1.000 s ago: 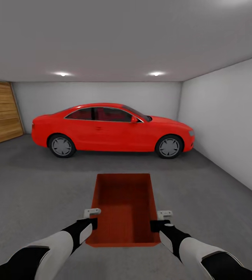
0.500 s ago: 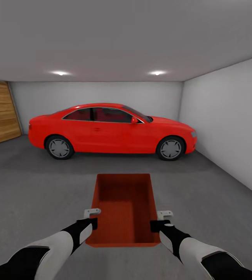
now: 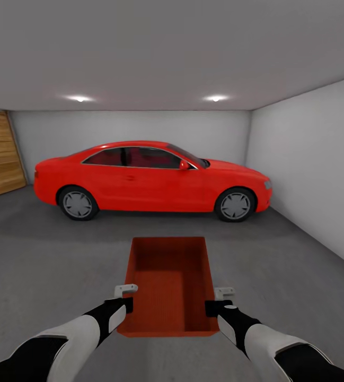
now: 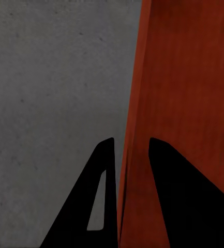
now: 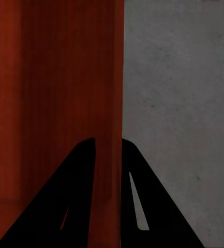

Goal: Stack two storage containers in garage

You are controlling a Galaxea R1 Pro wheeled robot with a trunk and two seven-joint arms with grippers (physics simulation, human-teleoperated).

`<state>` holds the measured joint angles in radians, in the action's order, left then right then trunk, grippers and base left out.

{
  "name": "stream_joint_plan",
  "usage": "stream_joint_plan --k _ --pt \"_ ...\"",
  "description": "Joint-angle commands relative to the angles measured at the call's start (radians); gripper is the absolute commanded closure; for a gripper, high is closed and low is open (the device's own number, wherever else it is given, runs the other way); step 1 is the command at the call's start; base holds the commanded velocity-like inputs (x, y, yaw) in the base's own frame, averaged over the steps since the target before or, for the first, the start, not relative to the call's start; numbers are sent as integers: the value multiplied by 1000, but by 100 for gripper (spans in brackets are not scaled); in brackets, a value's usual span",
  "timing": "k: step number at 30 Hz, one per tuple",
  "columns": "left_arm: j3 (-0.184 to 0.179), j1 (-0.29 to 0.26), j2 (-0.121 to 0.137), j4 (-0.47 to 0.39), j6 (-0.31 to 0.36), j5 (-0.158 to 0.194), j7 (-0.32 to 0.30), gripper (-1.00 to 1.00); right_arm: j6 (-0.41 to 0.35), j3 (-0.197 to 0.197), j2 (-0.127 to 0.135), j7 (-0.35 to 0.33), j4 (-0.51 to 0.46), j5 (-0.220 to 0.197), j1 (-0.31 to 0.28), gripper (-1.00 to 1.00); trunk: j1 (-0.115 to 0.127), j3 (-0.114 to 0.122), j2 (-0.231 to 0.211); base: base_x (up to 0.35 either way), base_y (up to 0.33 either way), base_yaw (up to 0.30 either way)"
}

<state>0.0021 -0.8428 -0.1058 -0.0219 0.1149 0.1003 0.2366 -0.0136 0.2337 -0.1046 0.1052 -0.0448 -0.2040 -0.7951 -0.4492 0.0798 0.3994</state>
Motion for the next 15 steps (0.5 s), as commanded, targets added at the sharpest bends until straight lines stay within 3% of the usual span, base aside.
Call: stream_joint_plan --k 1,15 --pt "21 0 9 -6 -4 -7 12 100 0 -4 0 5 3 -15 0 100 -1 0 1 321 0 0" --pt "21 0 9 -6 -4 -7 12 100 0 -4 0 5 3 -15 -1 100 -1 0 1 287 0 0"
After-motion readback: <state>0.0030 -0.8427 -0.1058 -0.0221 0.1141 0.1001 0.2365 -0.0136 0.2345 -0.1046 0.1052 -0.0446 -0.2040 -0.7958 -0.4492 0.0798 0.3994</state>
